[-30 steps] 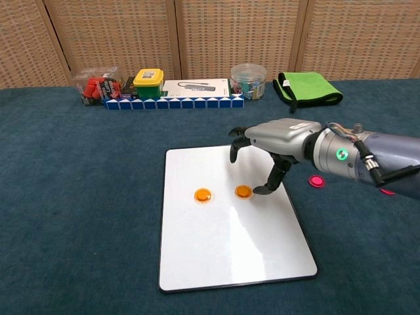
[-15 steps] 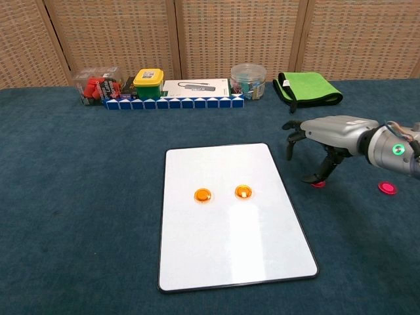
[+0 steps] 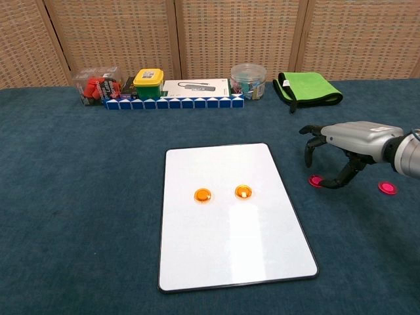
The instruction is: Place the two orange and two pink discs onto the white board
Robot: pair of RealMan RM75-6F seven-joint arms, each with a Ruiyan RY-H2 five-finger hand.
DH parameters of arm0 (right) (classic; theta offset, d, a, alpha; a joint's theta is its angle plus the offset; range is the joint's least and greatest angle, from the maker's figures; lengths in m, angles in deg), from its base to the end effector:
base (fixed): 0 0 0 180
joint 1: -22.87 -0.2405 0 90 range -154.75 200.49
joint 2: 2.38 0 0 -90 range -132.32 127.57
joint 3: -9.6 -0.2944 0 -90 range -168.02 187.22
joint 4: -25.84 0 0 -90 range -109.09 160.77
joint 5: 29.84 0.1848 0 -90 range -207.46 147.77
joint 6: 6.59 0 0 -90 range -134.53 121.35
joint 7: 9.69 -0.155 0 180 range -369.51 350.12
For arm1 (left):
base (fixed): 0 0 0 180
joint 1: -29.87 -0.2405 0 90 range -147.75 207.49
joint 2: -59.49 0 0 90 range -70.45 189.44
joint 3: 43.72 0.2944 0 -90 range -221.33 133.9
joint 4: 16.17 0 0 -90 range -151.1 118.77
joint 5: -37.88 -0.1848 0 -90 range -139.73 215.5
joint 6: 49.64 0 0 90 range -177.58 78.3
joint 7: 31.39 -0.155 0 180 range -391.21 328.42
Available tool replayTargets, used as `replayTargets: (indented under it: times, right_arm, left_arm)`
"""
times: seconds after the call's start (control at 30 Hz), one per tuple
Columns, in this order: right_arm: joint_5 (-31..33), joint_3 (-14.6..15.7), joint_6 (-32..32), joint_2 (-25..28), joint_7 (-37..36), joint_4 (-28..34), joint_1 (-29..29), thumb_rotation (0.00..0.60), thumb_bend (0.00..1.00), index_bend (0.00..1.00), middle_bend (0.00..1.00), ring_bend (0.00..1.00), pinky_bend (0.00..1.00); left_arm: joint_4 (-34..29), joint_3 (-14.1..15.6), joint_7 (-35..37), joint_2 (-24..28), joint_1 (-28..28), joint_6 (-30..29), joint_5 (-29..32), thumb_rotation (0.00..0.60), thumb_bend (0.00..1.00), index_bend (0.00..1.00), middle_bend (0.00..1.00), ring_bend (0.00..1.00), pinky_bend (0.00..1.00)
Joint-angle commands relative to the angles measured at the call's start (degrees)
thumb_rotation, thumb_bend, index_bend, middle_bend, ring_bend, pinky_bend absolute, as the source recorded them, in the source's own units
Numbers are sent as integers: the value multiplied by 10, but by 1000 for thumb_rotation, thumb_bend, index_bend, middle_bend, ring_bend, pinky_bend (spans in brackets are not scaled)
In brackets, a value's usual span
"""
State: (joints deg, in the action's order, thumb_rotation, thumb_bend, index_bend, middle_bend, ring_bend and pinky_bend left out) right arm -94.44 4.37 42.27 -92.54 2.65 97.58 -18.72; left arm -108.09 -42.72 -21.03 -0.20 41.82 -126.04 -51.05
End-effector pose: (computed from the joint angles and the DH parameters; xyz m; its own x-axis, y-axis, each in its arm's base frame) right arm -0.2372 -0.3822 -0.0067 0.5126 -0.3518 0.7832 -0.8529 -0.3135 0.4174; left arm -0.3249 0.2188 0.1935 0.3349 0.1790 0.9251 0.9399 -0.1332 -0.3144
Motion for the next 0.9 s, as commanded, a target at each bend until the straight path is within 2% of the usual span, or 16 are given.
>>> replayTargets:
  times: [0.03,0.77,0.9]
  right_arm:
    - [-1,0,-4,-3,-5,-7,3,600,362,374,0,0,0]
    - [-22,-3,-20,-27,-25,-56,12,600,362,396,0,0,0]
    - [-22,-4,-23,-28,-26,-60,14,600,379,458,0,0,0]
  left_arm:
    - [0,0,0,0,0,0,0,600,0,0,0,0,0]
    - [0,0,1,0,-1,0,1,600,0,0,0,0,0]
    - [0,0,1,0,-1,1,2,600,0,0,0,0,0]
